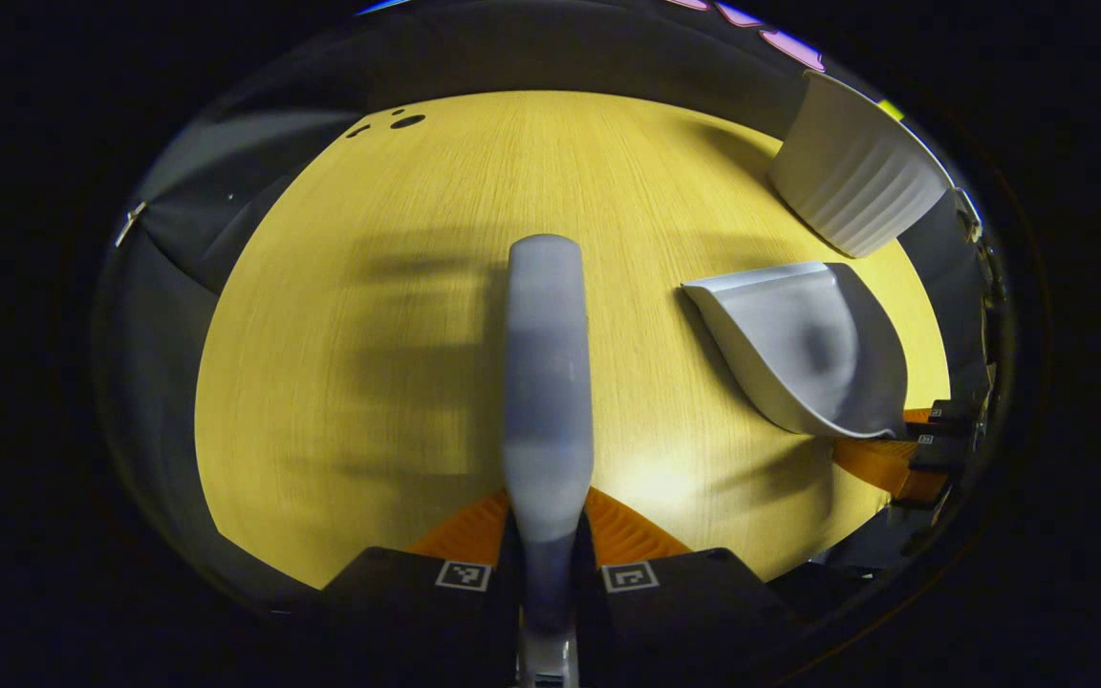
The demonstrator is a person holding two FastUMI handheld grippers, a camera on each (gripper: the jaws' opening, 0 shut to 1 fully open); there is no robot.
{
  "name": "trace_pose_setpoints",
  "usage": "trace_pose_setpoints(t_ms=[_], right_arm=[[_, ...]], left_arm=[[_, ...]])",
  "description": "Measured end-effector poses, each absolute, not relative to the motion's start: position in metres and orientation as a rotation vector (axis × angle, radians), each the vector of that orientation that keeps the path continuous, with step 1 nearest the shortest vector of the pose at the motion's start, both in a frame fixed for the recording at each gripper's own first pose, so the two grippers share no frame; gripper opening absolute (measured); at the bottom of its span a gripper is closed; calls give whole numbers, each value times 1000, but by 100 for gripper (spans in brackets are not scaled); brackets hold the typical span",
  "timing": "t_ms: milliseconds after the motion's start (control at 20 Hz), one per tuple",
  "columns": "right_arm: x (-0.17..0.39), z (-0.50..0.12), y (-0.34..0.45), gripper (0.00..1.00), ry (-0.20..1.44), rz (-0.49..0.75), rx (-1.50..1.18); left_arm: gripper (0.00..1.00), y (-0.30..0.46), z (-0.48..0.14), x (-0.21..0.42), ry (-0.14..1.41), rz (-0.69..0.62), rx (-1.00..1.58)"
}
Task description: Pick up the small broom and dustpan from the desktop, sweep the trash into the dustpan with the broom, and then empty the trash into the garbage bin.
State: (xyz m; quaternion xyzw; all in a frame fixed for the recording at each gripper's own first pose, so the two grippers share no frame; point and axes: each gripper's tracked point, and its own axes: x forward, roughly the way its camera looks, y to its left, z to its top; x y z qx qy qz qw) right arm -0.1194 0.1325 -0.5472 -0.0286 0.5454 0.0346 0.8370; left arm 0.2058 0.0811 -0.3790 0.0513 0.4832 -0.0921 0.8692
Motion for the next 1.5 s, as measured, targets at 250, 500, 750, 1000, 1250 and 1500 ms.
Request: trace_pose_setpoints(t_ms=[250, 500, 750, 1000, 1250, 1500], right_arm=[[-124, -535, 146, 68, 1150, 117, -26], [-127, -491, 154, 84, 1028, 129, 58], [-114, -412, 160, 99, 801, 158, 12], [-117, -345, 165, 99, 539, 194, -28], [-135, -300, 161, 99, 391, 212, -63], [-151, -265, 155, 99, 256, 193, -67]], left_arm=[[41, 82, -365, 196, 960, -184, 95], [99, 79, -328, 179, 844, -138, -6], [96, 71, -279, 146, 679, -142, -89], [96, 67, -200, 114, 390, -104, -54], [96, 68, -126, 66, 99, -62, -22], [96, 63, -89, 33, -35, -66, -22]])
